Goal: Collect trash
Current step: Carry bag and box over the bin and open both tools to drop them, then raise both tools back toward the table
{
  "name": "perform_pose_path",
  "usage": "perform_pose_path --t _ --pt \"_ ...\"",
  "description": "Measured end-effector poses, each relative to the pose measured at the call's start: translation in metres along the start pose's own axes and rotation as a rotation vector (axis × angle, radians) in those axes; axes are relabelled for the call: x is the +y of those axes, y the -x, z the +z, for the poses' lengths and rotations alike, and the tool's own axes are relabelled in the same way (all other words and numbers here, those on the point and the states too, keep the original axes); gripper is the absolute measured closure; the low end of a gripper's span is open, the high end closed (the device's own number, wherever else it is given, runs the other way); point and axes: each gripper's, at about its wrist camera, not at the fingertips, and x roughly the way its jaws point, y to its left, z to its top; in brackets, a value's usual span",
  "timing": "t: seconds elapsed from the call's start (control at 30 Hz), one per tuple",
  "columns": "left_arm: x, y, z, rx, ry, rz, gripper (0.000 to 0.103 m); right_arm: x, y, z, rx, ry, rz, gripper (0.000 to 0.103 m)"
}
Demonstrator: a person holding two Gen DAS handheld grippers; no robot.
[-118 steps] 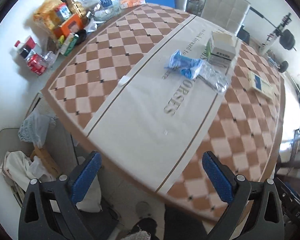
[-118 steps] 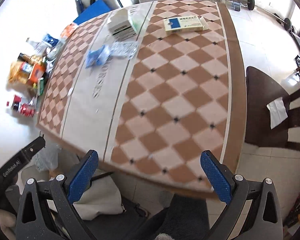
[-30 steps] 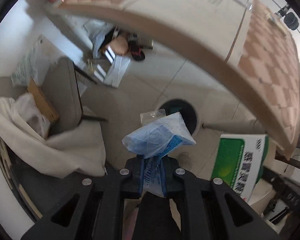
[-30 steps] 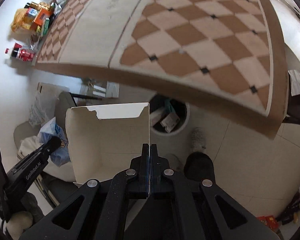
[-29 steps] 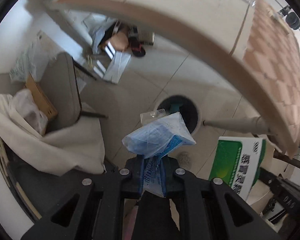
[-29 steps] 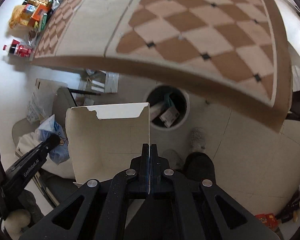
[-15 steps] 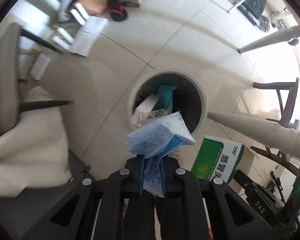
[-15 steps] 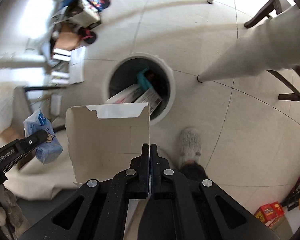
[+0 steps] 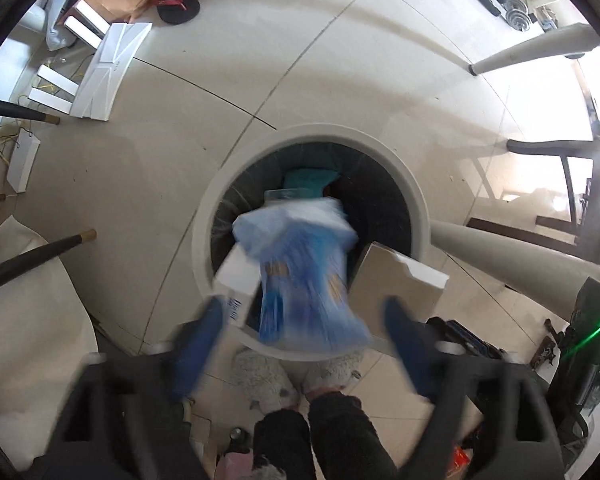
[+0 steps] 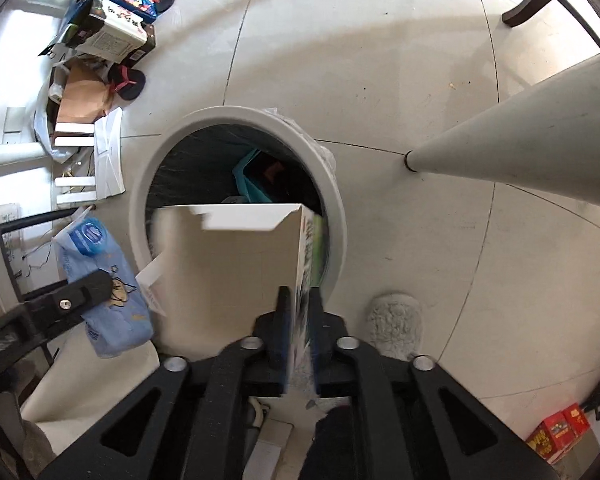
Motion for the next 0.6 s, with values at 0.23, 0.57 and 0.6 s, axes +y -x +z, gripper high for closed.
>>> perform_pose_path --t 0.23,0.57,0.6 --pt "0.009 0.001 -0.016 -0.032 -0.013 0.097 0.0 0.007 0.005 -0.003 -0.013 0.01 -0.019 0.036" --pt "0.015 0.03 -0.06 -0.096 -0.043 0.196 0.0 0.027 0.044 -0.028 -0.056 0.139 -0.15 0.0" --pt "0.015 0.035 -0.064 -0.099 -0.044 0.205 0.0 0.027 0.05 -0.032 -0.062 0.149 -0.154 0.0"
